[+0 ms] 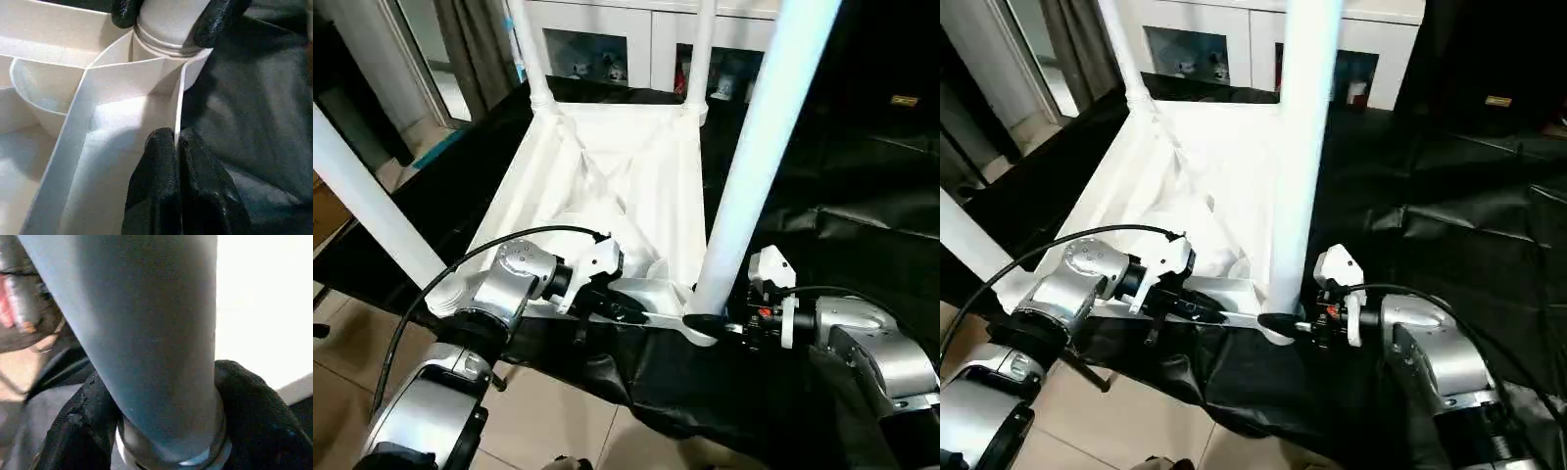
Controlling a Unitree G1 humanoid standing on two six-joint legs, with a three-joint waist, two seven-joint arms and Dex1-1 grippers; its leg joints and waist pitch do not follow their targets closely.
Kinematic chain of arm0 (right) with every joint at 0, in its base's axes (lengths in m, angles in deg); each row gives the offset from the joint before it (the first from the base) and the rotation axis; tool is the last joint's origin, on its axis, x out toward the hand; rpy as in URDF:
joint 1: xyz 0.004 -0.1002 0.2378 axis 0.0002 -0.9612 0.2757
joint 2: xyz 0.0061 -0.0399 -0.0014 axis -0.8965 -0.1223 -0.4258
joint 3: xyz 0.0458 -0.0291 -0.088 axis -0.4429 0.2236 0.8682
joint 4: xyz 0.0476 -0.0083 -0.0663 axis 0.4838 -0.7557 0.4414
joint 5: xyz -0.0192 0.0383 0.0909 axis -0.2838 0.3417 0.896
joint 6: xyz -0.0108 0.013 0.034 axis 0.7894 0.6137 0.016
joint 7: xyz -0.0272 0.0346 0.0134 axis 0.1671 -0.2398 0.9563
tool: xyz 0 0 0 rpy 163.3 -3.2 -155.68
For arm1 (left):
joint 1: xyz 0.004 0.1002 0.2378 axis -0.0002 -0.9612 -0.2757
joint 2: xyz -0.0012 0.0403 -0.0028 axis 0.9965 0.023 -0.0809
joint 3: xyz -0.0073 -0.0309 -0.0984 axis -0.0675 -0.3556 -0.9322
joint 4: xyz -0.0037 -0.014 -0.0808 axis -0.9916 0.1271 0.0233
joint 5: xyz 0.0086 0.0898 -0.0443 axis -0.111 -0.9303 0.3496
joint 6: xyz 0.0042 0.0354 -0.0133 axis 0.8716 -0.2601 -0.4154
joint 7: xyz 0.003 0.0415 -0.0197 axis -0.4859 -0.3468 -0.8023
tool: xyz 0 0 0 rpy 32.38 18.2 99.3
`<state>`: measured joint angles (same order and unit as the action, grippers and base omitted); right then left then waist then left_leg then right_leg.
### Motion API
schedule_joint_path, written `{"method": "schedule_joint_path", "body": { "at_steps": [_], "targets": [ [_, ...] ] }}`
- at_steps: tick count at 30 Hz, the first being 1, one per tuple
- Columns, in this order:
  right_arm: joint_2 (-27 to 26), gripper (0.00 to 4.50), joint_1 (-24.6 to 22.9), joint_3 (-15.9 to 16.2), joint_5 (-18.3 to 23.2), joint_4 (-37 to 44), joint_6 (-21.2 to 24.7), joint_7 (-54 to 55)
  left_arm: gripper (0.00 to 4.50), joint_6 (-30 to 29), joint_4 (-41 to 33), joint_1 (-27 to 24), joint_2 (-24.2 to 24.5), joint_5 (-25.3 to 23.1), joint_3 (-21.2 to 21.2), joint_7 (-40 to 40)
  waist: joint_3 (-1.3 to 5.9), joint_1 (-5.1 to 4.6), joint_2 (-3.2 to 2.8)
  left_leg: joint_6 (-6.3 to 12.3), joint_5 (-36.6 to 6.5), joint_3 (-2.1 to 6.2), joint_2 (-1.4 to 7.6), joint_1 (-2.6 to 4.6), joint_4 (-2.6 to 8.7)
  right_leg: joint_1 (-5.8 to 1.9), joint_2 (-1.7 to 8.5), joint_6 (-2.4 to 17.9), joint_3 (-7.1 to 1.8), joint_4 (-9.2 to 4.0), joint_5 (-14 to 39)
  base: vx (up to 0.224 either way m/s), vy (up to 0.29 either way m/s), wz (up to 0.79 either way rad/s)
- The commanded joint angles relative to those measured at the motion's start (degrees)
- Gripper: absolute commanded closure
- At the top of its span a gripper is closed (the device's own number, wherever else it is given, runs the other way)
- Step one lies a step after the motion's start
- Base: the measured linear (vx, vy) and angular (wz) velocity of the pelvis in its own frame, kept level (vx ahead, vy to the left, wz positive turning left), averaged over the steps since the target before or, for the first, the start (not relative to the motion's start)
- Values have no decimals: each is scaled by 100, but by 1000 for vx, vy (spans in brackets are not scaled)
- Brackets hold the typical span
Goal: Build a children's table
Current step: Rotate leg to tighten
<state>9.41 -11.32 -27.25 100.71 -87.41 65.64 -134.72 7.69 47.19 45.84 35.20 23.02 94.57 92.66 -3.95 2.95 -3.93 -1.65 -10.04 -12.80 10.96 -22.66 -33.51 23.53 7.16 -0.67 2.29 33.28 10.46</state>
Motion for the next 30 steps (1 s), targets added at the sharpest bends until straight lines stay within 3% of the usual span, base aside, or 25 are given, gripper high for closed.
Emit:
{"method": "schedule_joint_path", "body": {
  "at_steps": [1,2,6,9,14,15,17,21,25,30],
  "targets": [
    [-369,190,-75,149,-192,-222,-20,640,450,-62,119,106,-351,96,-169,-721,297,-44,124,410,-1369,119,203,143,441,-224,107,1462,-100,-356,1192,0,0,0],
    [-369,190,-75,149,-192,-222,-20,640,450,-62,119,106,-351,96,-169,-721,287,-58,121,352,-1468,127,199,151,457,-220,110,1419,-99,-378,1362,0,0,0],
    [-1483,191,60,-115,-569,-859,-123,2662,450,-195,462,379,-1159,-22,-389,-2433,252,-169,131,-21,-2064,172,173,222,514,-155,131,1028,-109,-514,2468,0,0,0],
    [-1763,192,119,-148,-596,-984,-144,3034,450,-236,513,427,-1391,-37,-407,-2790,253,-176,146,26,-2015,172,155,226,524,-147,107,870,-116,-553,2526,0,0,0],
    [-2052,192,234,-82,-634,-1088,-237,3219,450,-231,466,404,-1648,-82,-310,-3002,268,-157,123,152,-1900,171,150,194,531,-160,106,812,-116,-558,2405,0,0,0],
    [-2056,136,232,-55,-603,-1065,-277,3101,450,-208,407,356,-1656,-78,-257,-2868,265,-155,109,159,-1933,175,152,191,537,-159,108,790,-113,-564,2447,0,0,0],
    [-2083,122,209,-86,-444,-970,-269,2819,450,-130,371,296,-1643,-94,-208,-2655,276,-155,125,164,-1924,184,156,175,544,-171,108,766,-112,-554,2436,0,0,0],
    [-1807,77,115,144,-366,-659,-268,2230,450,-94,285,224,-1486,-54,-153,-2198,301,-153,123,219,-1831,181,165,162,539,-191,108,839,-117,-525,2146,0,0,0],
    [-1254,77,-20,379,-153,-199,-116,1311,450,-73,142,150,-1172,27,-56,-1533,340,-119,130,484,-1373,149,163,136,478,-243,111,1089,-117,-451,1360,0,0,0],
    [-707,77,-81,438,10,76,-34,608,450,-11,59,114,-823,42,47,-902,383,-74,103,713,-949,123,183,122,417,-282,107,1320,-86,-370,867,0,0,0]
  ]
}}
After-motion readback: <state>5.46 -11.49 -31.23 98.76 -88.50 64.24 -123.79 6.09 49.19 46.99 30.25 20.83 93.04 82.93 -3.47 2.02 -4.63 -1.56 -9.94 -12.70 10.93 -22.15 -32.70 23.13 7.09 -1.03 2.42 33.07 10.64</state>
